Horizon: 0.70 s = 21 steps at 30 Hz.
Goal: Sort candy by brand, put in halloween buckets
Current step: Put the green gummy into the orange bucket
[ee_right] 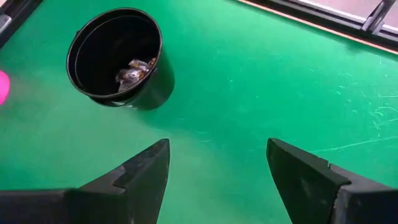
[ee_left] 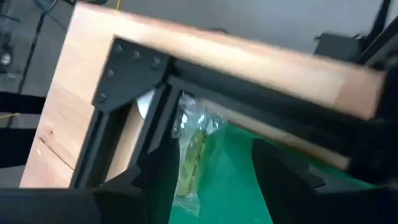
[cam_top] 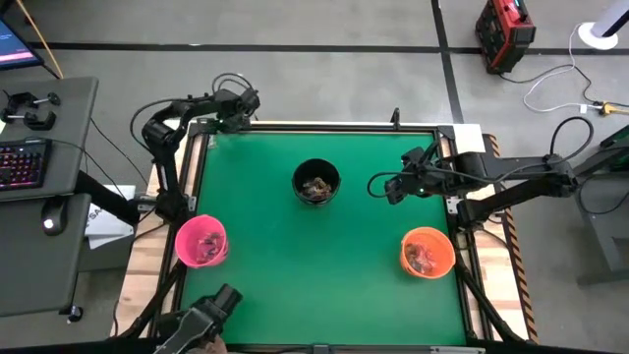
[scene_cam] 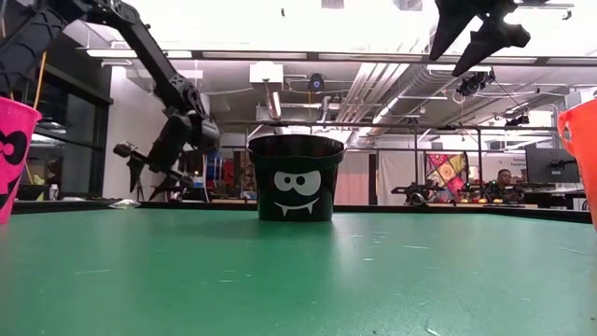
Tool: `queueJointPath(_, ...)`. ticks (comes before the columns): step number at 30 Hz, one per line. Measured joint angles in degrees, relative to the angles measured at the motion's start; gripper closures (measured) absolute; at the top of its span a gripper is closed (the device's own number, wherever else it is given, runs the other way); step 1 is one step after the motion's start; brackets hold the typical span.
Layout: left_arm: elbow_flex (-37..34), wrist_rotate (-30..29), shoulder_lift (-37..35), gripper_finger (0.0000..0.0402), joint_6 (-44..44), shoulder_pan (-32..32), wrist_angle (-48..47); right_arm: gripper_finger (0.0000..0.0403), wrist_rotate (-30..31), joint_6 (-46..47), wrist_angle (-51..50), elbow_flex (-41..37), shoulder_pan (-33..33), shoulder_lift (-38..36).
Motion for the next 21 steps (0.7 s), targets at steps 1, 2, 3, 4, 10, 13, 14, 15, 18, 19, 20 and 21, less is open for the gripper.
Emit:
queueJointPath(1,0.0,0.1,0.8,0.0216,0.0,0.0,-0.4,0.0142,0.0,0.0,0.0,0.0,0.0,0.0)
queueJointPath(2,0.0,-0.3,1.6,0.0221,0.3,0.0,-1.0,0.0142,0.0,0.3,0.0,0.0,0.0,0.0)
queueJointPath(3,0.3,-1.3,2.2,0.0226,0.1,0.0,-2.0,0.0142,-0.1,0.8,0.0,0.0,0.0,0.0)
queueJointPath(4,0.3,-2.6,2.3,0.0232,-0.5,-0.3,-2.5,0.0142,-0.1,1.2,0.0,0.0,0.1,0.0)
queueJointPath(10,0.0,1.1,2.2,0.0261,-1.7,0.0,-7.4,0.0142,-0.1,2.1,-0.1,0.0,1.5,0.0)
queueJointPath(13,0.0,3.7,2.2,0.0278,-1.5,0.7,-9.4,0.0142,0.0,2.2,-0.1,0.0,2.1,0.0)
queueJointPath(14,0.0,4.0,2.2,0.0283,-0.9,0.7,-9.6,0.0142,0.1,2.8,-0.1,0.0,2.4,0.0)
queueJointPath(15,0.0,3.9,2.2,0.0288,-0.9,0.8,-9.6,0.0142,0.5,3.6,-0.1,0.0,2.6,0.0)
queueJointPath(18,0.0,2.0,2.2,0.0299,-3.4,0.9,-7.7,0.0142,2.4,5.7,-0.1,0.0,3.5,0.0)
queueJointPath(19,0.1,1.0,2.2,0.0302,-4.6,0.9,-7.4,0.0142,3.2,6.4,-0.1,0.0,3.8,0.0)
queueJointPath(20,0.1,0.3,2.2,0.0304,-5.4,0.8,-7.4,0.0142,3.7,6.6,-0.1,0.0,4.2,0.0)
queueJointPath(21,0.1,0.0,2.2,0.0305,-5.4,0.8,-7.4,0.0142,4.0,6.6,0.0,0.0,4.5,0.0)
